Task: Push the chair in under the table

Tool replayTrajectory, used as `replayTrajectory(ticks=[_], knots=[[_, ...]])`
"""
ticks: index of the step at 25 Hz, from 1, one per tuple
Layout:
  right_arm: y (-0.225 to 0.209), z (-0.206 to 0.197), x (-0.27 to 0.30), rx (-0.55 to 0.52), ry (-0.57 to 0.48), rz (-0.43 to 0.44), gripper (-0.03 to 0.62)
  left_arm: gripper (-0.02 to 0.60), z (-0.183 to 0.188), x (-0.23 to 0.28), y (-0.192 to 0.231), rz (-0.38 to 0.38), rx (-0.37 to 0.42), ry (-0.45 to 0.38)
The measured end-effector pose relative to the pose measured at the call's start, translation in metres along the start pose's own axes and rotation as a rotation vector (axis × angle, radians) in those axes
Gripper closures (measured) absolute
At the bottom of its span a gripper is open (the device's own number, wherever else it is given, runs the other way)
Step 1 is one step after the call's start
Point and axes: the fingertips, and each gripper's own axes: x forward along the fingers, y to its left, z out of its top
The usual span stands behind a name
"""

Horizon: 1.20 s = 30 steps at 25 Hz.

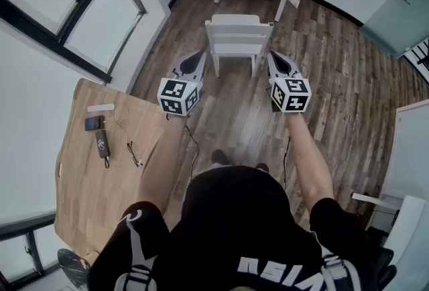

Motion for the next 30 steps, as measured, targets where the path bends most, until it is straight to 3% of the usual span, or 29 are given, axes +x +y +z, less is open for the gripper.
replayTrajectory(ticks=[15,24,30], knots=[[0.013,-0.024,0.017,0.008,0.054,-0.051,0.582,0.557,-0.022,-0.004,0.036,-0.031,-0.032,0.001],[-0.007,-0.036,0.044,0.032,0.097,-0.043,0.582,0.557,-0.034,0.016,0.048,-0.019,-0.053,0.022],[-0.036,-0.04,0.091,0.026,0.105,-0.039,0.582,0.555,-0.049,0.055,0.067,-0.019,-0.062,0.041]])
